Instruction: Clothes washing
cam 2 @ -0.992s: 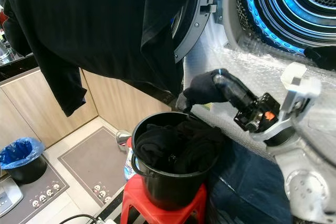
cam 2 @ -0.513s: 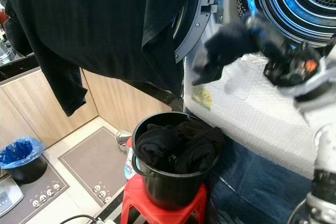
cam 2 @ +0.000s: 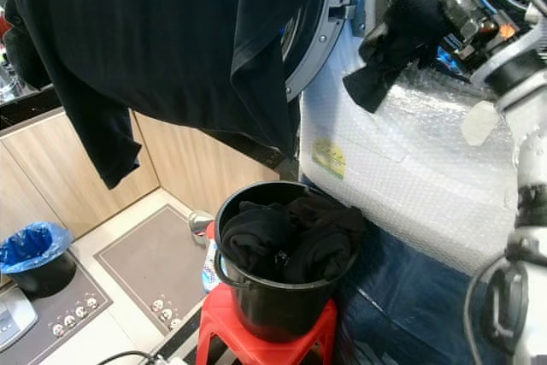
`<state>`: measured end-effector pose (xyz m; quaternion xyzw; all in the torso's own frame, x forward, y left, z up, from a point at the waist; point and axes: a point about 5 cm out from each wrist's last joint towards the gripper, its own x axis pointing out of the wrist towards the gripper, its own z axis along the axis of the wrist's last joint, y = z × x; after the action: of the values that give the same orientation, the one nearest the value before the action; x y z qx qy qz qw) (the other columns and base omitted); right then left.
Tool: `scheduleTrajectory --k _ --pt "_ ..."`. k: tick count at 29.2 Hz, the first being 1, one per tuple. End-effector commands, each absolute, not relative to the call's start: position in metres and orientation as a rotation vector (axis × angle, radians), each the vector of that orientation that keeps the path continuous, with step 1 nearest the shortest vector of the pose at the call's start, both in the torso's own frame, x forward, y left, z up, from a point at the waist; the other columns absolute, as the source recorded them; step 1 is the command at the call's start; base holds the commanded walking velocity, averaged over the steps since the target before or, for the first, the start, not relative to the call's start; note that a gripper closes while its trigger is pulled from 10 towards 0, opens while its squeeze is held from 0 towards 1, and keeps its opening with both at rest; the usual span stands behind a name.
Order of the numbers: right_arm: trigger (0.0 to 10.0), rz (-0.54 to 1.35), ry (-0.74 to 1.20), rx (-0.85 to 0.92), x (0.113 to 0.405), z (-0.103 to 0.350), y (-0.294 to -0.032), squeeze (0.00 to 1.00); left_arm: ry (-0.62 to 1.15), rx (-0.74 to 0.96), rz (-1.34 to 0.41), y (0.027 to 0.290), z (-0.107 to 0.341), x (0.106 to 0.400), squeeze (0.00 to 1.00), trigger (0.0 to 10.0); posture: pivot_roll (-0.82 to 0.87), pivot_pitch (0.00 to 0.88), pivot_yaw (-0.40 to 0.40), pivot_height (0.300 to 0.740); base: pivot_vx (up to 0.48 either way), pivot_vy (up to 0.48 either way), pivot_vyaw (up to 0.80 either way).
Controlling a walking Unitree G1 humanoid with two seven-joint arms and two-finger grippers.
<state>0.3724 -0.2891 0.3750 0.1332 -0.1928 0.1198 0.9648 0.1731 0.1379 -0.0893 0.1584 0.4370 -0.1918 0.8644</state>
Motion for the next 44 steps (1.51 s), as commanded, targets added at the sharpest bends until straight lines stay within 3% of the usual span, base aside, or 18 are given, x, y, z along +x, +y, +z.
scheduleTrajectory --k 1,3,13,24,25,26,28,44 --pt "10.0 0.1 -0.421 0.251 0.369 0.389 -0.304 0.0 0.996 0.315 -0.407 0.139 -0.098 0.155 0.0 10.0 -0.08 0.042 0.022 0.74 0.0 0.0 0.0" --pt "10.0 0.082 -0.425 0.243 0.369 0.39 -0.305 0.0 0.997 0.315 -0.407 0.139 -0.098 0.155 0.0 10.0 -0.08 0.042 0.022 0.74 0.0 0.0 0.0" --pt "10.0 -0.549 -0.428 0.178 0.367 0.406 -0.327 0.0 0.998 0.307 -0.399 0.139 -0.098 0.155 0.0 10.0 -0.07 0.062 0.021 0.74 0.0 0.0 0.0" --pt "10.0 -0.572 -0.369 0.096 0.377 0.402 -0.313 0.0 1.001 0.289 -0.372 0.141 -0.098 0.156 0.0 10.0 -0.05 0.071 0.014 0.74 0.0 0.0 0.0" --pt "10.0 -0.567 -0.364 0.098 0.378 0.401 -0.312 0.1 1.001 0.288 -0.372 0.141 -0.098 0.156 0.0 10.0 -0.05 0.071 0.014 0.74 0.0 0.0 0.0" --pt "10.0 -0.57 -0.366 0.103 0.378 0.401 -0.311 0.64 1.001 0.288 -0.371 0.141 -0.098 0.156 0.0 10.0 -0.05 0.071 0.014 0.74 0.0 0.0 0.0" --pt "10.0 -0.564 -0.36 0.106 0.379 0.4 -0.31 1.0 1.001 0.288 -0.372 0.141 -0.098 0.156 0.0 10.0 -0.06 0.071 0.015 0.74 0.0 0.0 0.0" --pt "10.0 -0.628 -0.343 0.063 0.374 0.399 -0.321 1.0 0.996 0.291 -0.377 0.141 -0.096 0.159 0.0 10.0 -0.07 0.064 0.021 0.74 0.0 0.0 0.0"
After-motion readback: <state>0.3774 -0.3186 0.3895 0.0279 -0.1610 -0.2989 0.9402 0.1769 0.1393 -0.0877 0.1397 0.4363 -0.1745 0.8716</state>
